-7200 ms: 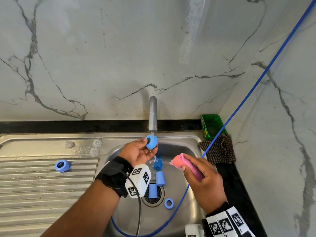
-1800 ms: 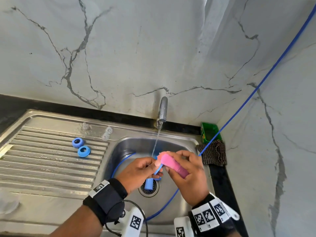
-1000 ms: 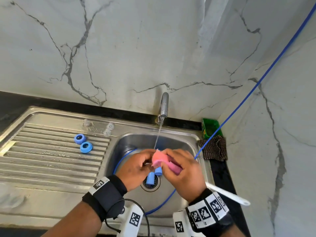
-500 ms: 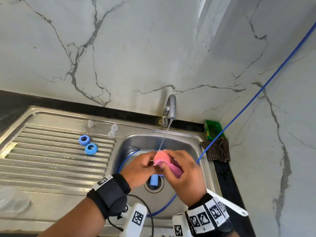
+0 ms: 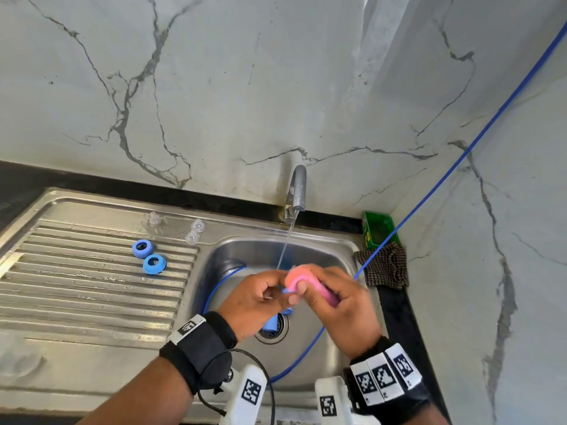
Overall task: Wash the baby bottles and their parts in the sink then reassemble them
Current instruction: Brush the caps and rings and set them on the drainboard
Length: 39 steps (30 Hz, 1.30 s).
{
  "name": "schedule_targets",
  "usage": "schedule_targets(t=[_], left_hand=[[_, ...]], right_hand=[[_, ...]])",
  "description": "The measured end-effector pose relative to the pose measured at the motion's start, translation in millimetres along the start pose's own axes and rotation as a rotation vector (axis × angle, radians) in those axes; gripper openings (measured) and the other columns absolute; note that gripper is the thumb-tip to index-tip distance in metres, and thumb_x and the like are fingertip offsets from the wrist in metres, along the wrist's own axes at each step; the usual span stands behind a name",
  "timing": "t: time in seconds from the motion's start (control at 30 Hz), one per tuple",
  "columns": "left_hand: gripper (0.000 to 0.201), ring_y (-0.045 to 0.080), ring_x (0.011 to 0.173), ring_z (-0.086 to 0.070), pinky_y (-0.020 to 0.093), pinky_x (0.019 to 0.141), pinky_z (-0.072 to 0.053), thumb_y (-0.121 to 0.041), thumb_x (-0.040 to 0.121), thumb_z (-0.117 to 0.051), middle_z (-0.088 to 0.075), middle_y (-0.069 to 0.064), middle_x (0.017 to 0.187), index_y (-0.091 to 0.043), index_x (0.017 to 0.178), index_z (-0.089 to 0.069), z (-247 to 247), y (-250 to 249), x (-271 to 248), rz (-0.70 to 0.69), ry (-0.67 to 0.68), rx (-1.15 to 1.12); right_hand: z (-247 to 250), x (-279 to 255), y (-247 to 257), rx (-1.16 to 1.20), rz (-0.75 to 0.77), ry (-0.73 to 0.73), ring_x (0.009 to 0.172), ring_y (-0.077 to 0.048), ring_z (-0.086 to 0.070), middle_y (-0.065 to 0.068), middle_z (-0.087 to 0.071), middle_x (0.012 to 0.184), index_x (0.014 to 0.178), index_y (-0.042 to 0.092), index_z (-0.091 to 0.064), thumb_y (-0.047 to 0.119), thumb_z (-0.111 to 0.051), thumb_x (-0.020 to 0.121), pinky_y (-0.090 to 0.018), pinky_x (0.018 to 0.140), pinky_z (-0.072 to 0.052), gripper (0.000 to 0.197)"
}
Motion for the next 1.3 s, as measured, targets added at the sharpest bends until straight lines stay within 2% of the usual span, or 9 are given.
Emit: schedule_targets(t=[0.2, 0.3, 0.47, 0.7, 0.8, 0.9, 0.97, 1.07, 1.3], left_hand=[[0.032, 0.024, 0.110, -0.069, 0.039, 0.100, -0.053, -0.024, 0.087, -0.070, -0.072, 0.004, 0.119, -0.009, 0.115, -0.069, -10, 7, 6, 0.024, -0.009, 0.028], [0.032, 0.024, 0.108, -0.071, 0.043, 0.099, -0.054, -0.029, 0.086, -0.072, -0.075, 0.006, 0.110, -0.009, 0.112, -0.068, -12, 13, 7, 0.054, -0.017, 0.061], [0.017, 0.020, 0.104, -0.072, 0.033, 0.092, -0.057, -0.007, 0.095, -0.066, -0.076, 0.006, 0.105, -0.001, 0.111, -0.065, -18, 16, 3, 0.068, -0.014, 0.036], [0.044, 0.024, 0.099, -0.071, 0.033, 0.087, -0.057, -0.029, 0.085, -0.079, -0.072, 0.018, 0.106, 0.003, 0.111, -0.063, -10, 7, -10, 0.047, -0.068, -0.095], [0.041, 0.025, 0.096, -0.074, 0.026, 0.082, -0.056, -0.025, 0.090, -0.066, -0.067, 0.029, 0.103, 0.012, 0.106, -0.060, -4, 5, -14, 0.068, -0.077, -0.156], [0.039, 0.022, 0.096, -0.074, 0.027, 0.081, -0.056, -0.033, 0.093, -0.070, -0.073, 0.013, 0.099, 0.003, 0.106, -0.063, 0, 2, -17, 0.054, -0.039, -0.156], [0.030, 0.021, 0.099, -0.073, 0.027, 0.082, -0.055, -0.025, 0.095, -0.068, -0.074, 0.007, 0.101, 0.000, 0.109, -0.062, 4, 5, -19, 0.052, -0.008, -0.131], [0.022, 0.026, 0.107, -0.072, 0.027, 0.084, -0.054, -0.012, 0.099, -0.058, -0.073, 0.006, 0.104, 0.005, 0.114, -0.059, 9, 12, -20, 0.054, 0.017, -0.108], [0.041, 0.024, 0.106, -0.072, 0.039, 0.095, -0.057, -0.032, 0.094, -0.065, -0.071, 0.017, 0.110, 0.004, 0.113, -0.064, 19, 14, -19, 0.090, -0.065, -0.124]], right_hand=[[9, 7, -21, -0.007, -0.050, -0.060, 0.094, -0.009, -0.067, 0.010, -0.071, 0.096, 0.100, 0.038, -0.078, 0.030, -0.073, 0.092, -0.030, 0.086, -0.053, 0.013], [5, 2, -18, -0.089, 0.055, -0.002, 0.091, -0.007, -0.067, 0.012, -0.068, 0.099, 0.110, 0.034, -0.076, 0.038, -0.071, 0.088, -0.028, 0.080, -0.054, 0.023], [13, 5, -24, -0.104, 0.040, -0.036, 0.088, -0.005, -0.067, 0.012, -0.068, 0.097, 0.110, 0.035, -0.076, 0.037, -0.071, 0.089, -0.025, 0.080, -0.053, 0.022], [-1, 0, -6, -0.010, 0.085, 0.008, 0.085, -0.010, -0.067, 0.011, -0.066, 0.090, 0.111, 0.039, -0.075, 0.042, -0.065, 0.089, -0.027, 0.078, -0.053, 0.024], [-3, -1, -8, -0.028, 0.011, -0.042, 0.086, -0.012, -0.067, 0.007, -0.068, 0.090, 0.110, 0.041, -0.075, 0.050, -0.060, 0.091, -0.034, 0.079, -0.054, 0.026], [-10, -6, 5, -0.030, 0.063, -0.027, 0.086, -0.008, -0.067, 0.009, -0.067, 0.091, 0.114, 0.039, -0.074, 0.046, -0.063, 0.090, -0.026, 0.079, -0.053, 0.027], [-12, -6, 6, -0.090, 0.078, -0.041, 0.086, -0.007, -0.067, 0.010, -0.068, 0.091, 0.114, 0.038, -0.074, 0.046, -0.063, 0.091, -0.026, 0.079, -0.053, 0.027], [-8, -7, -2, -0.079, 0.005, -0.124, 0.088, -0.008, -0.067, 0.011, -0.069, 0.090, 0.110, 0.038, -0.075, 0.047, -0.061, 0.092, -0.028, 0.081, -0.053, 0.024], [-20, -10, -2, -0.120, -0.010, -0.122, 0.080, 0.000, -0.062, 0.023, -0.062, 0.080, 0.111, 0.034, -0.077, 0.043, -0.068, 0.091, -0.009, 0.073, -0.041, 0.023]])
Point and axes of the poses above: each hand's wrist, its own x-axis towards the middle knuckle, its own z-axis out of the back of the hand, y = z × x, the point moved 7 cm from there along x, towards the middle knuckle
